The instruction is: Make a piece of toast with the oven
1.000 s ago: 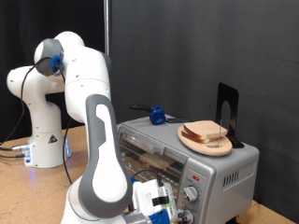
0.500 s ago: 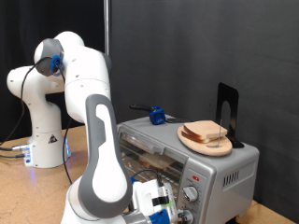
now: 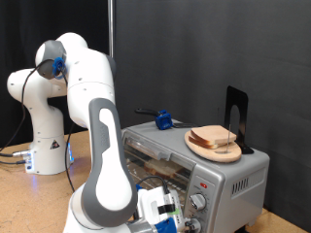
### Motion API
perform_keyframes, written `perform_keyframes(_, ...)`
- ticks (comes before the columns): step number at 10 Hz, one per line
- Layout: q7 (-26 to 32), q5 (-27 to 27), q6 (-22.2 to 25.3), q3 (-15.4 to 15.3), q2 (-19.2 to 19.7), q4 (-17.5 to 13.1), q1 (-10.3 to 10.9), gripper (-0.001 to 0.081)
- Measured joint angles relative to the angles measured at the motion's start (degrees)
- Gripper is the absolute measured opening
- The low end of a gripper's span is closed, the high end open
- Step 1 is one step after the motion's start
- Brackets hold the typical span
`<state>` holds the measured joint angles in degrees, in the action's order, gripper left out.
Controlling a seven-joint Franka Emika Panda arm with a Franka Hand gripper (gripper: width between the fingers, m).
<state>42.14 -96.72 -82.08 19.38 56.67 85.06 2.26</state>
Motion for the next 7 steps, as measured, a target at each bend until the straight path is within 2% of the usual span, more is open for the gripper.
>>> perform_keyframes(1, -0.2, -0.9, 0.6, 0.3, -0.8, -0.2, -1.1, 0.0174)
perform_keyframes(2, -0.6, -0.9, 1.8, 0.4, -1.8, 0.0, -2.5, 0.0174)
perform_keyframes(3, -1.5, -0.9, 3.2, 0.7, -2.6, 0.2, -3.5, 0.0357)
perform_keyframes(4, -2.7, -0.6, 4.2, 1.2, -3.2, 0.5, -4.1, 0.0494)
perform_keyframes(5, -3.9, 0.2, 5.4, 2.2, -3.8, 0.8, -4.6, 0.0494)
perform_keyframes(6, -5.2, 1.5, 6.5, 3.4, -4.6, 1.4, -5.1, 0.0696)
perform_keyframes(7, -7.1, 2.8, 7.9, 4.7, -5.3, 1.8, -5.8, 0.0774)
